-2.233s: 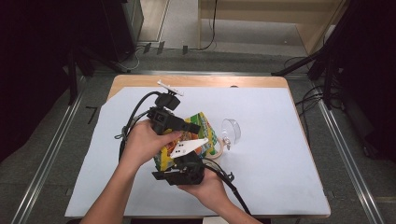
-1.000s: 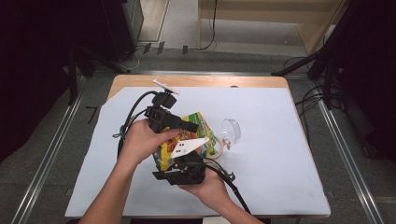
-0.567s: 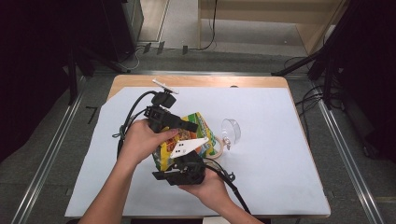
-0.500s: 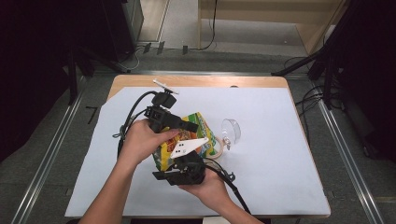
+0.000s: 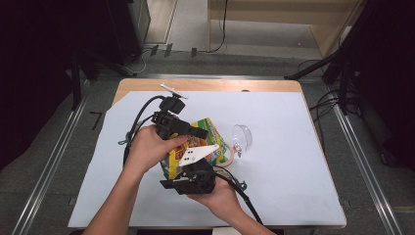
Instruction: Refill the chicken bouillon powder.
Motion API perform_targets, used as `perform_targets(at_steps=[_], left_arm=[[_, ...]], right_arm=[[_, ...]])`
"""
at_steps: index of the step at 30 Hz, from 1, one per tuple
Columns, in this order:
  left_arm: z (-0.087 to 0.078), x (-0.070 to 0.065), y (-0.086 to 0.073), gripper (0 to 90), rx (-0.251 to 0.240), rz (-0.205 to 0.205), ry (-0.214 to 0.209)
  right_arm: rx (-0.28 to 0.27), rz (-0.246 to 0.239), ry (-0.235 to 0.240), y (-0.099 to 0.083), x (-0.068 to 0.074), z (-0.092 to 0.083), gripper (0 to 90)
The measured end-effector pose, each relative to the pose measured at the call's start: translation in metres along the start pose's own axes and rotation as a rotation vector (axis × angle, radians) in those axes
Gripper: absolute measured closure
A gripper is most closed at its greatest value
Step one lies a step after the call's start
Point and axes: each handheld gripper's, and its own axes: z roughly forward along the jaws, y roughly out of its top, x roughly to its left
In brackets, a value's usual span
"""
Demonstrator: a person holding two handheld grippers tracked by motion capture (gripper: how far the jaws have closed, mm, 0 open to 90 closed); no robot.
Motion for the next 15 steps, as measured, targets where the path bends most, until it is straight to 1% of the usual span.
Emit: perform_targets(at_steps=[11, 15], left_arm=[[0.0004, -0.0006, 0.0001, 67.1, -0.002, 0.000, 0.006], [0.0002, -0.0004, -0.0001, 67.0, 0.002, 0.008, 0.008]], right_arm=[[0.003, -0.002, 0.001, 0.0005, -0.0005, -0.0003, 71.8], [0.005, -0.001, 0.002, 0.0003, -0.0005, 0.0000, 71.8]])
